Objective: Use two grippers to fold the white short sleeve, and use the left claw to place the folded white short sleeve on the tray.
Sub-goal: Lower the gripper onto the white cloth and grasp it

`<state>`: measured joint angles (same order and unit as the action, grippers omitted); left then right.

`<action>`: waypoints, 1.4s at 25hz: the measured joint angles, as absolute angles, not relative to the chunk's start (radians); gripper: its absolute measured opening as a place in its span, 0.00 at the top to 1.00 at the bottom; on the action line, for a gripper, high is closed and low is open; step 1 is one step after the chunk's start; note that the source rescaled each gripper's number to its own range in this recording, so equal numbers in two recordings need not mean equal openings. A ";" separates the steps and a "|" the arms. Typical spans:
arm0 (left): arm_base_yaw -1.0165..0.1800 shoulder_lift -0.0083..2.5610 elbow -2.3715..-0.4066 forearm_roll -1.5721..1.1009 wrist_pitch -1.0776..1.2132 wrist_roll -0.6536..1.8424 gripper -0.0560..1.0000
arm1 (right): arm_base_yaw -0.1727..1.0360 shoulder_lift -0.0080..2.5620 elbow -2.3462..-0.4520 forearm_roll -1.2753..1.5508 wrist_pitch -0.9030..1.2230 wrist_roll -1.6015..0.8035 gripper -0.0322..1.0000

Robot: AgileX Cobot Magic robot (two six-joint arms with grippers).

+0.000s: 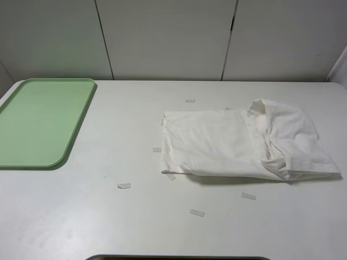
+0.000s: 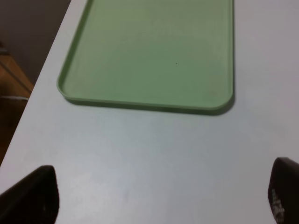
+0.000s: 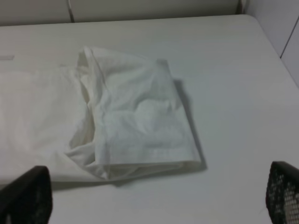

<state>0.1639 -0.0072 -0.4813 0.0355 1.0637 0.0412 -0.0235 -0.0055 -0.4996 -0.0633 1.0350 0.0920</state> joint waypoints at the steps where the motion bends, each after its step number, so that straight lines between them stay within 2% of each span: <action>1: 0.164 -0.007 -0.481 0.036 1.064 0.041 0.12 | -0.023 -0.005 -0.500 -0.063 1.035 0.092 0.00; 35: 0.164 -0.007 -0.481 0.053 1.064 0.041 0.12 | -0.023 -0.005 -0.500 -0.063 1.034 0.092 0.00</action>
